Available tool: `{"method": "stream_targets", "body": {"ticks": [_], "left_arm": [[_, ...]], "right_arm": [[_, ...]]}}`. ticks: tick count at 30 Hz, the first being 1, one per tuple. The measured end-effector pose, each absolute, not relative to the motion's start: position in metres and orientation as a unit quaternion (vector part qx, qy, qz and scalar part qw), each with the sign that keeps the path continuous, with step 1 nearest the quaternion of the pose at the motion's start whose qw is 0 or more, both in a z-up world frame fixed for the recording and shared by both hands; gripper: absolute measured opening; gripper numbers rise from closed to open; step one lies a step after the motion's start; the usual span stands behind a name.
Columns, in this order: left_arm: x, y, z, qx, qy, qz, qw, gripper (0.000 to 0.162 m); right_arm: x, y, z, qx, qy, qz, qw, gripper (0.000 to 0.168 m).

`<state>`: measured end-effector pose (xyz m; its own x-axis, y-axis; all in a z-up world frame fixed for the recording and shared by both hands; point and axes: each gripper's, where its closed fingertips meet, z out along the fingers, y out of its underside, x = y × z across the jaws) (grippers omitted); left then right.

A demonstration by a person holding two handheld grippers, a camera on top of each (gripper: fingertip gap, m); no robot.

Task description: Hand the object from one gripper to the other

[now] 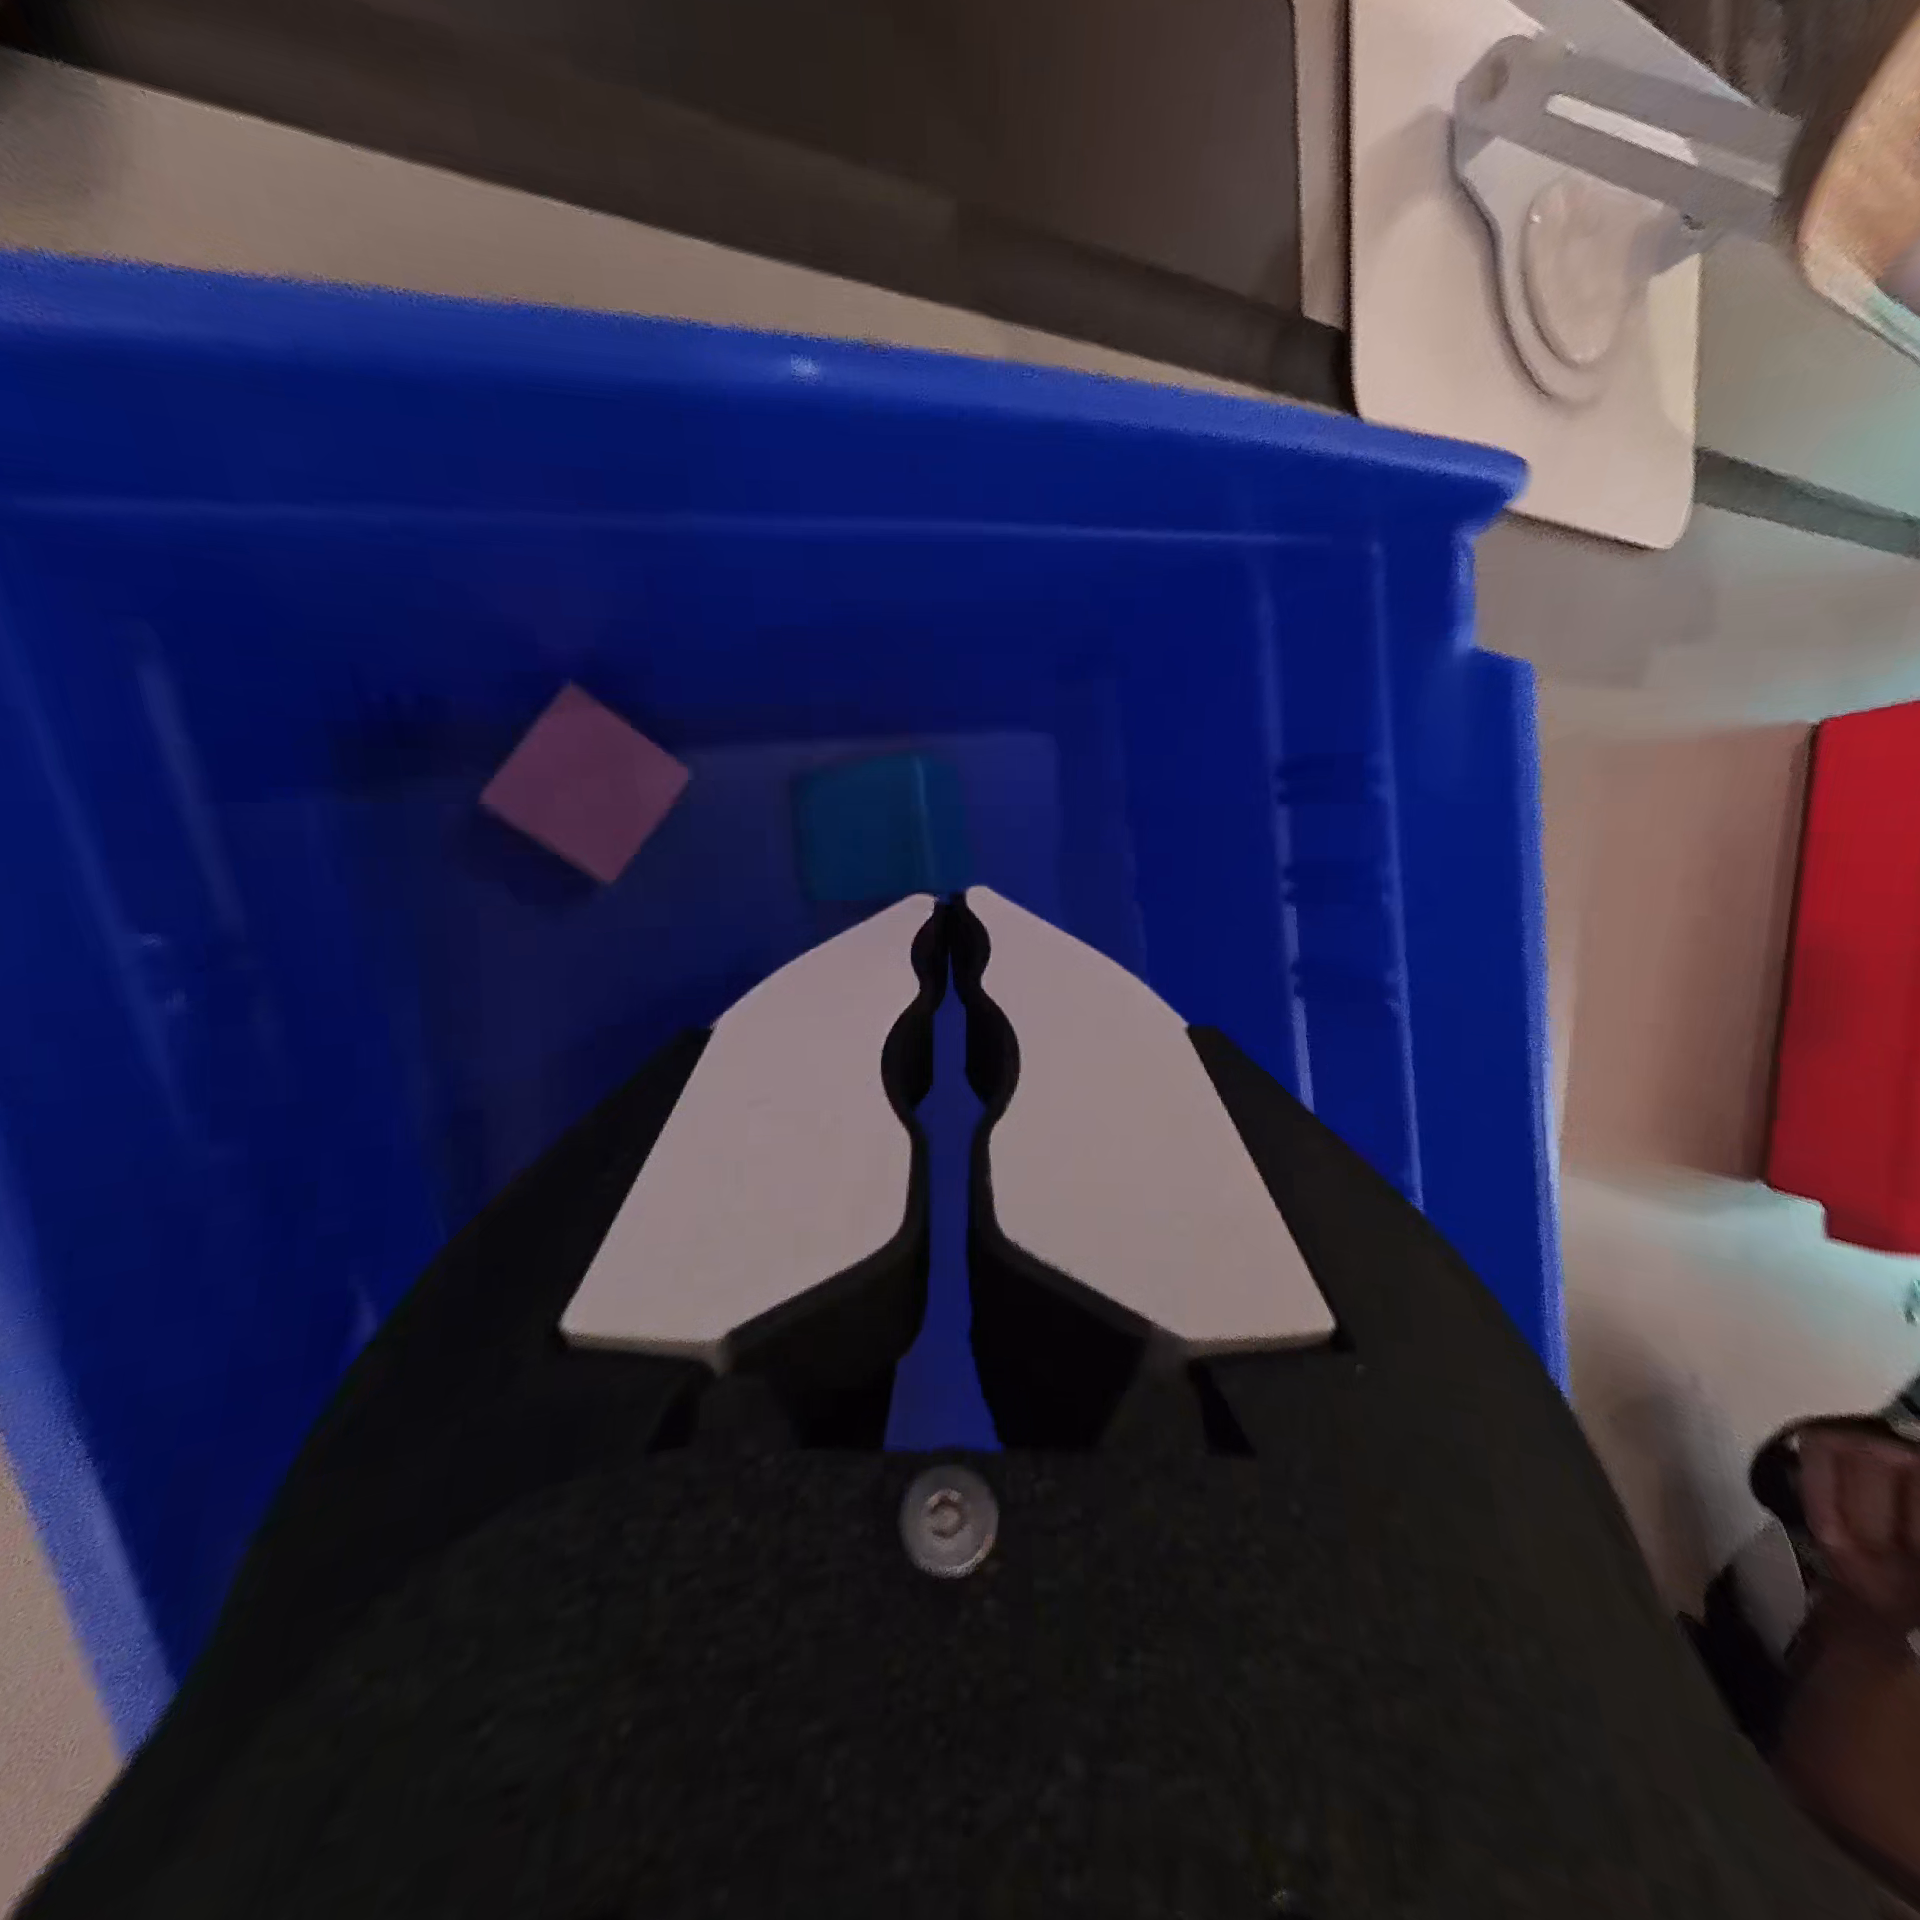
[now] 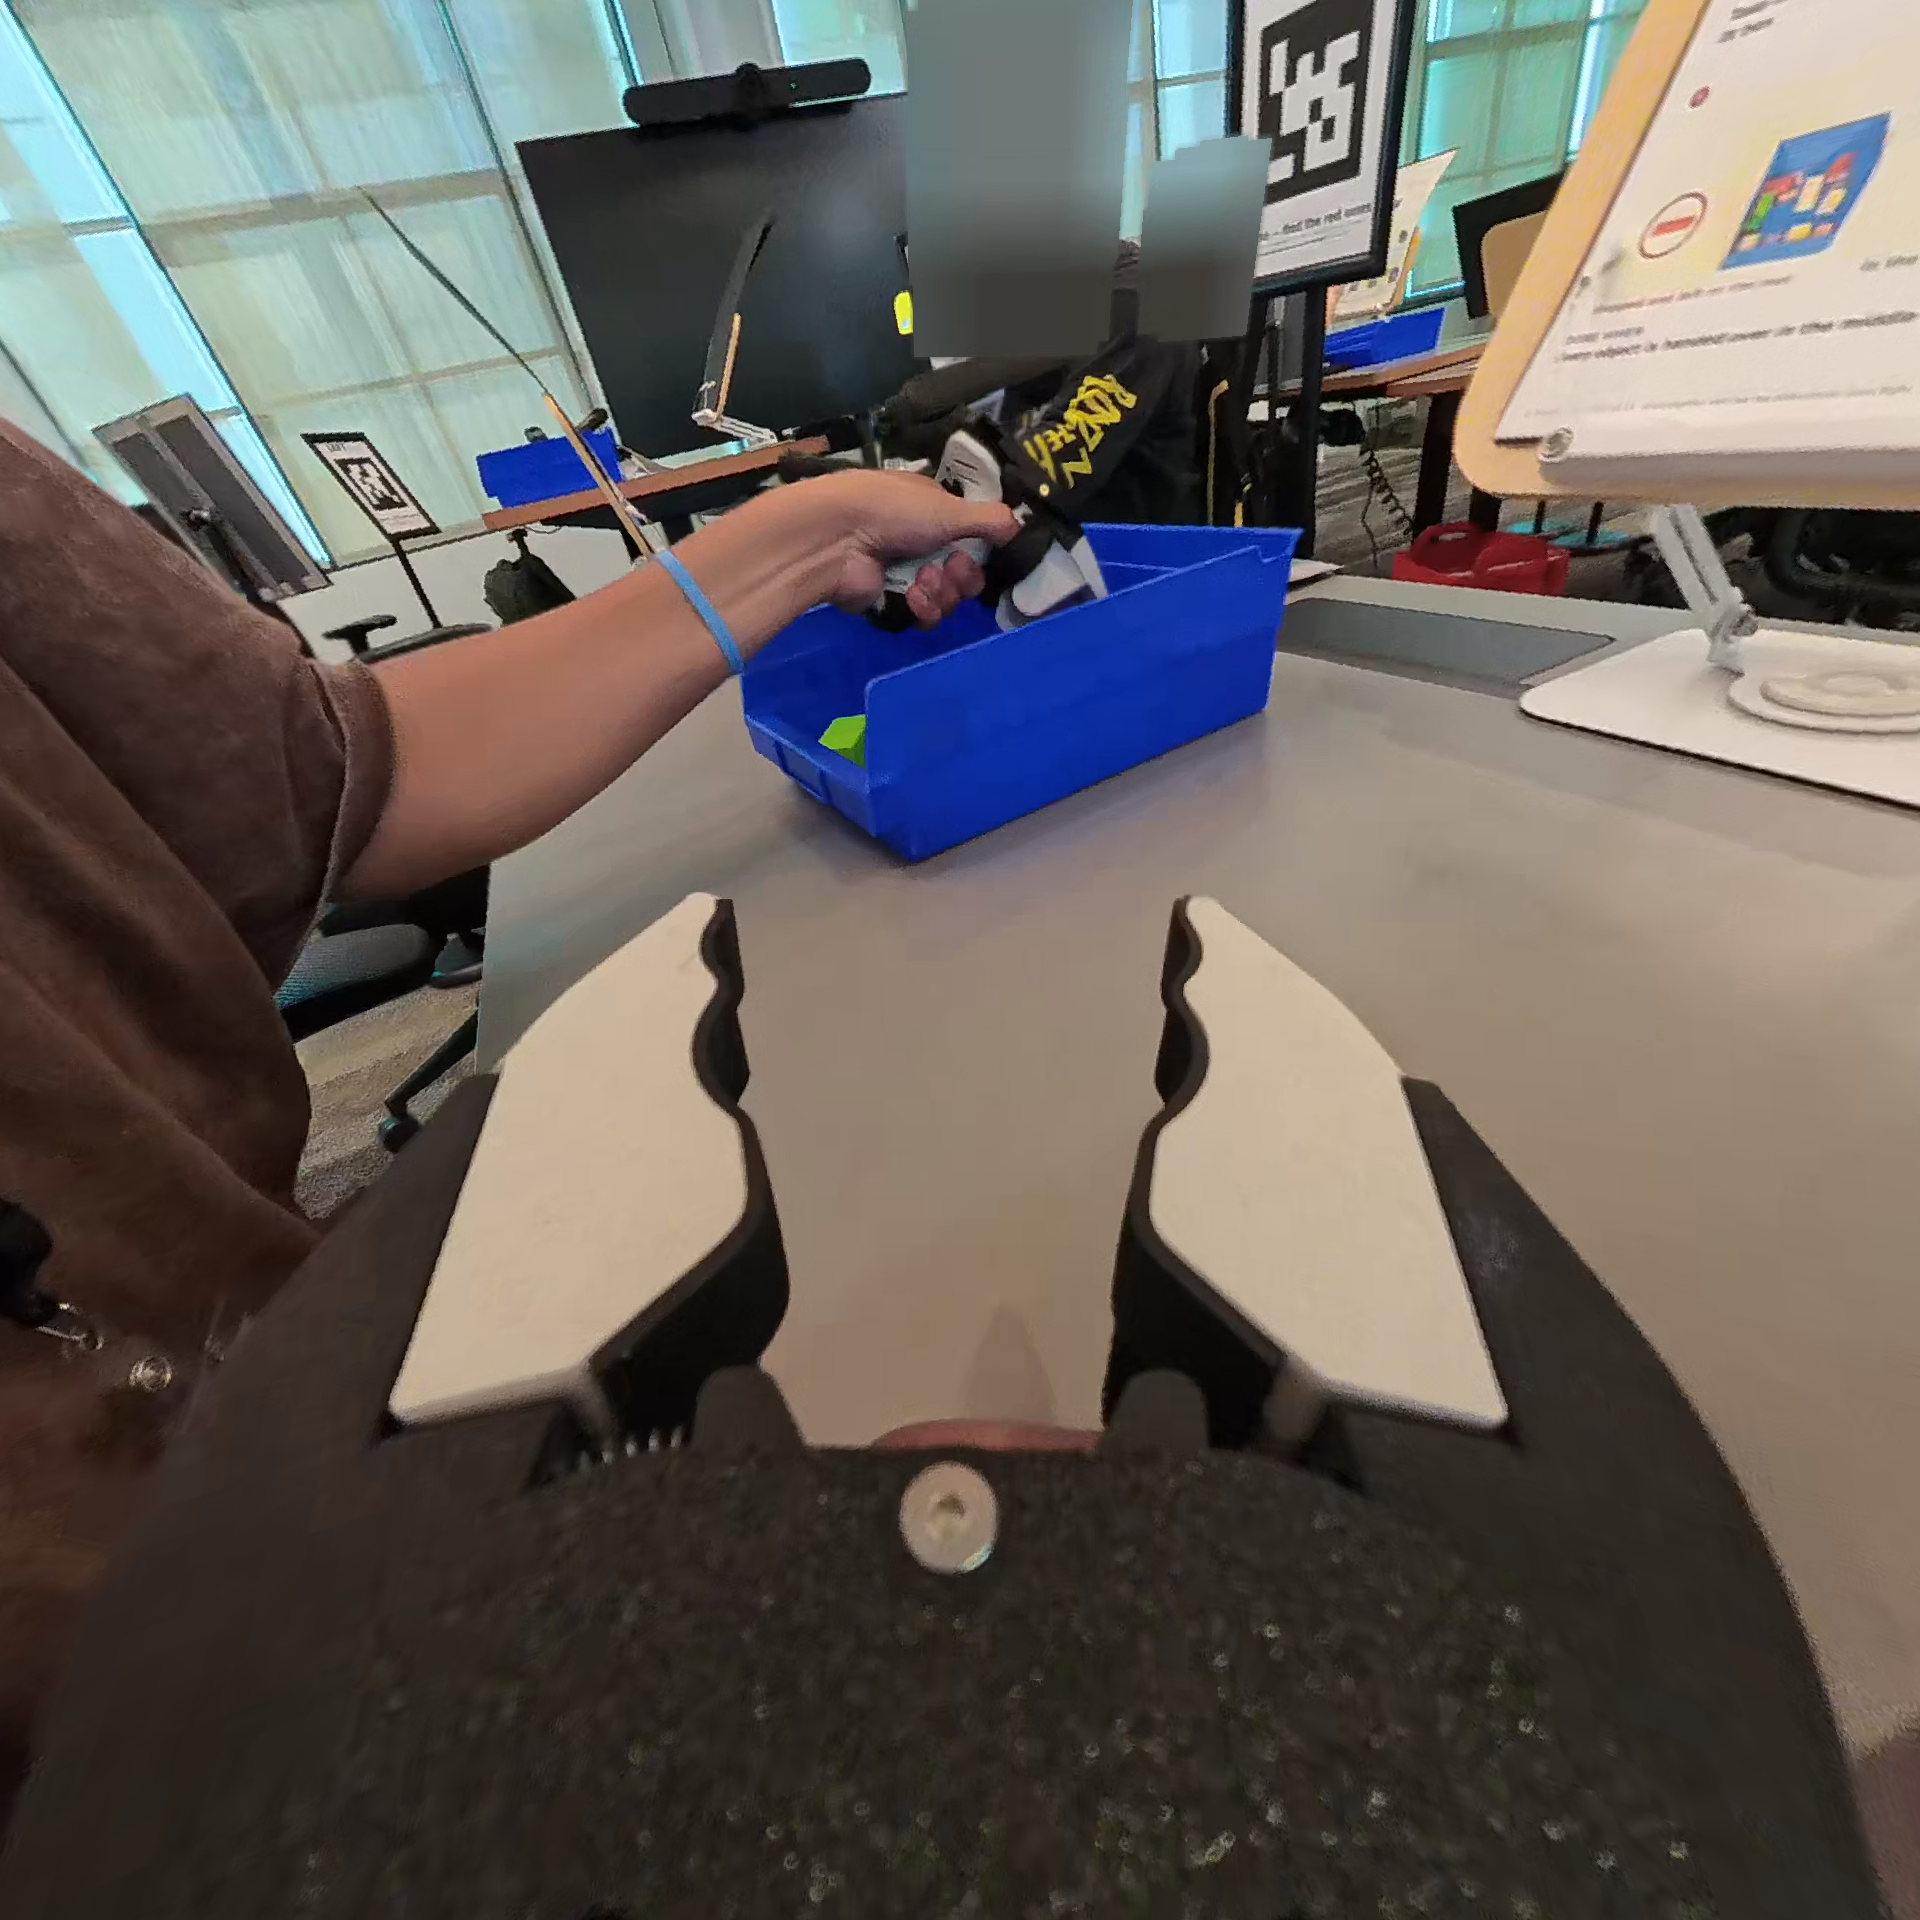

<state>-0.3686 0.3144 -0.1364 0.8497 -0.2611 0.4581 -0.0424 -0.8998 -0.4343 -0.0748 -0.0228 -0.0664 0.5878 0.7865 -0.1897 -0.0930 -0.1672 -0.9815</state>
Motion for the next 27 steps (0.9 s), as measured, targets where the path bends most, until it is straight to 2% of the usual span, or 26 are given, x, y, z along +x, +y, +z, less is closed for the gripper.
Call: {"method": "stream_targets", "body": {"ticks": [6, 7, 9, 10, 13, 17, 19, 23, 27], "left_arm": [[-0.366, 0.301, -0.129, -0.94, 0.092, -0.26, 0.203, 0.001], [-0.364, 0.302, -0.132, -0.943, 0.088, -0.252, 0.199, 0.011], [-0.36, 0.303, -0.146, -0.957, 0.084, -0.223, 0.164, 0.048], [-0.357, 0.304, -0.152, -0.963, 0.086, -0.208, 0.15, 0.058], [-0.362, 0.316, -0.172, -0.98, 0.088, -0.113, 0.136, 0.071], [-0.358, 0.327, -0.19, -0.988, 0.078, -0.073, 0.11, 0.068], [-0.361, 0.333, -0.191, -0.989, 0.069, -0.056, 0.116, 0.058], [-0.362, 0.336, -0.192, -0.991, 0.057, -0.05, 0.111, 0.055], [-0.36, 0.331, -0.194, -0.992, 0.071, -0.026, 0.099, 0.063]], "right_arm": [[-0.09, -0.015, -0.066, -0.663, -0.266, 0.386, 0.584, 0.077], [-0.092, -0.015, -0.067, -0.664, -0.264, 0.39, 0.581, 0.076], [-0.094, -0.016, -0.071, -0.667, -0.267, 0.389, 0.577, 0.076], [-0.095, -0.016, -0.074, -0.67, -0.27, 0.385, 0.575, 0.076], [-0.095, -0.018, -0.081, -0.678, -0.282, 0.369, 0.57, 0.076], [-0.092, -0.022, -0.085, -0.684, -0.281, 0.362, 0.568, 0.076], [-0.09, -0.024, -0.087, -0.686, -0.28, 0.362, 0.566, 0.076], [-0.089, -0.027, -0.093, -0.691, -0.287, 0.356, 0.559, 0.076], [-0.092, -0.029, -0.097, -0.695, -0.301, 0.353, 0.55, 0.076]]}}
